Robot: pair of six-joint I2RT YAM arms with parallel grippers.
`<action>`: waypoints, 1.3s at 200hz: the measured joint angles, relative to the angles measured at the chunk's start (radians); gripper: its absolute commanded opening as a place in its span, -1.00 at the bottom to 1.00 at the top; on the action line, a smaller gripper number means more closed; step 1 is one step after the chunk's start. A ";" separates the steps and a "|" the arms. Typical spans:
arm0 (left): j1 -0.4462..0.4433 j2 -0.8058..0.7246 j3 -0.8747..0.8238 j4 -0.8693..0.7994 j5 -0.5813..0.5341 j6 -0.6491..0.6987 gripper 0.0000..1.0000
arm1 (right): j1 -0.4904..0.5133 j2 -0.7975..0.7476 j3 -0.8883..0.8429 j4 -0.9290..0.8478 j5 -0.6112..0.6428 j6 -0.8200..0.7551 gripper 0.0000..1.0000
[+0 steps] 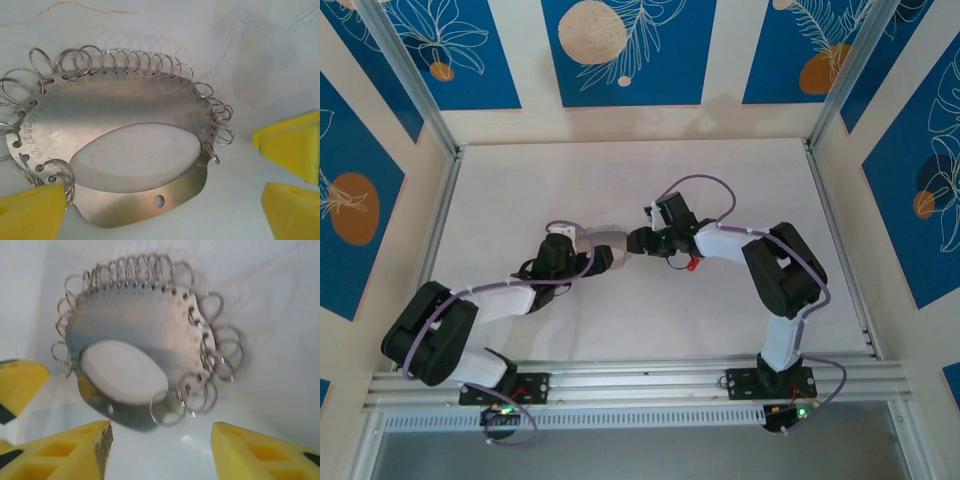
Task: Put the keys on the keyring
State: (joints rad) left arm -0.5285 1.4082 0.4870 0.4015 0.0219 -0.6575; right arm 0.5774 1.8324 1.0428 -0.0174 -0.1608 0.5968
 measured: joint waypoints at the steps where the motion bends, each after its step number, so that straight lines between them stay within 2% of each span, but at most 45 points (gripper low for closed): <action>1: 0.000 0.000 0.000 0.000 0.000 0.000 1.00 | 0.001 -0.003 -0.003 -0.003 0.001 -0.004 0.04; 54: 0.000 -0.042 0.040 -0.029 -0.001 -0.019 1.00 | 0.071 -0.030 -0.008 -0.078 0.061 -0.099 -0.18; 110: 0.000 -0.138 0.062 -0.106 -0.039 -0.034 0.99 | 0.135 0.045 0.109 -0.171 0.188 -0.220 -0.25; 184: 0.000 -0.170 0.062 -0.134 -0.058 -0.044 1.00 | 0.141 0.135 0.197 -0.222 0.266 -0.284 -0.30; 260: 0.000 -0.173 0.062 -0.133 -0.058 -0.044 1.00 | 0.136 0.150 0.227 -0.237 0.315 -0.294 -0.52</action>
State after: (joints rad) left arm -0.5289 1.2350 0.5488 0.2684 -0.0357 -0.7017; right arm 0.7136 1.9827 1.2701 -0.2539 0.1543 0.3023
